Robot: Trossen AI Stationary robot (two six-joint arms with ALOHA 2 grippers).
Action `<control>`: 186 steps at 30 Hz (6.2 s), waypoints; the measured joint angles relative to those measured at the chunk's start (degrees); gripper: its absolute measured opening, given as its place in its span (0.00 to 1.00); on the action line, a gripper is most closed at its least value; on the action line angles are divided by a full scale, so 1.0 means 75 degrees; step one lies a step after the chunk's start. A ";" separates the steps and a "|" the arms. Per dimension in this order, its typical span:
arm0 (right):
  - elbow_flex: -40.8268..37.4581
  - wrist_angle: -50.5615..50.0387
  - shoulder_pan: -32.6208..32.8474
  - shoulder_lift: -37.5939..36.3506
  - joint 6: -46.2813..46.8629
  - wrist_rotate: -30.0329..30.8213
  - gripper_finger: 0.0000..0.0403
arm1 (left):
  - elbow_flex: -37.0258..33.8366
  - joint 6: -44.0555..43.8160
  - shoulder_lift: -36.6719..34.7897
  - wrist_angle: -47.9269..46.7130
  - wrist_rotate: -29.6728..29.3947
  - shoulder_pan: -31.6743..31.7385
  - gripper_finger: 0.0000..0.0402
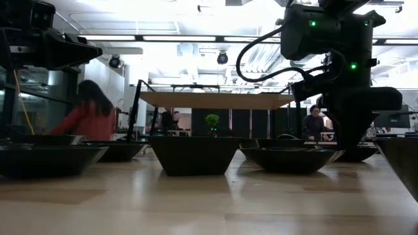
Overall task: Pick & Place Mini shaped plates
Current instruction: Put the black leaf shaped plate on the shelf, then stack the black leaf shaped plate on top of the black leaf shaped plate on the shelf
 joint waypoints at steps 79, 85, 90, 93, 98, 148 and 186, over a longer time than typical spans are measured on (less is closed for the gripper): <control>0.6376 -0.1104 -0.3218 0.1678 -0.7550 0.2448 0.00 | 0.0000 0.0003 0.0000 0.0000 0.0000 -0.0001 0.14; 0.6376 -0.0962 -0.3597 0.1722 -0.7844 0.2061 0.00 | 0.0000 0.0003 -0.0001 -0.0002 0.0000 0.0000 0.14; 0.6376 -0.1027 -0.3839 0.1722 -0.8260 0.1756 0.00 | 0.0000 0.0003 0.0000 -0.0003 0.0000 0.0001 0.14; 0.6374 -0.1026 -0.3941 0.1722 -0.8525 0.1687 0.00 | 0.0000 0.0003 -0.0001 0.0000 0.0000 -0.0002 0.14; 0.6373 -0.1026 -0.3993 0.1722 -0.8987 0.1636 0.00 | 0.0000 0.0003 0.0000 0.0000 0.0000 0.0001 0.14; 0.6368 -0.2077 -0.3262 0.1023 -0.8190 0.1674 0.42 | 0.0000 0.0000 -0.0002 0.0000 0.0000 0.0000 0.14; 0.6369 -0.4765 0.0027 0.0833 -0.3111 -0.0226 0.34 | 0.0000 0.0000 -0.0002 0.0000 0.0000 0.0001 0.14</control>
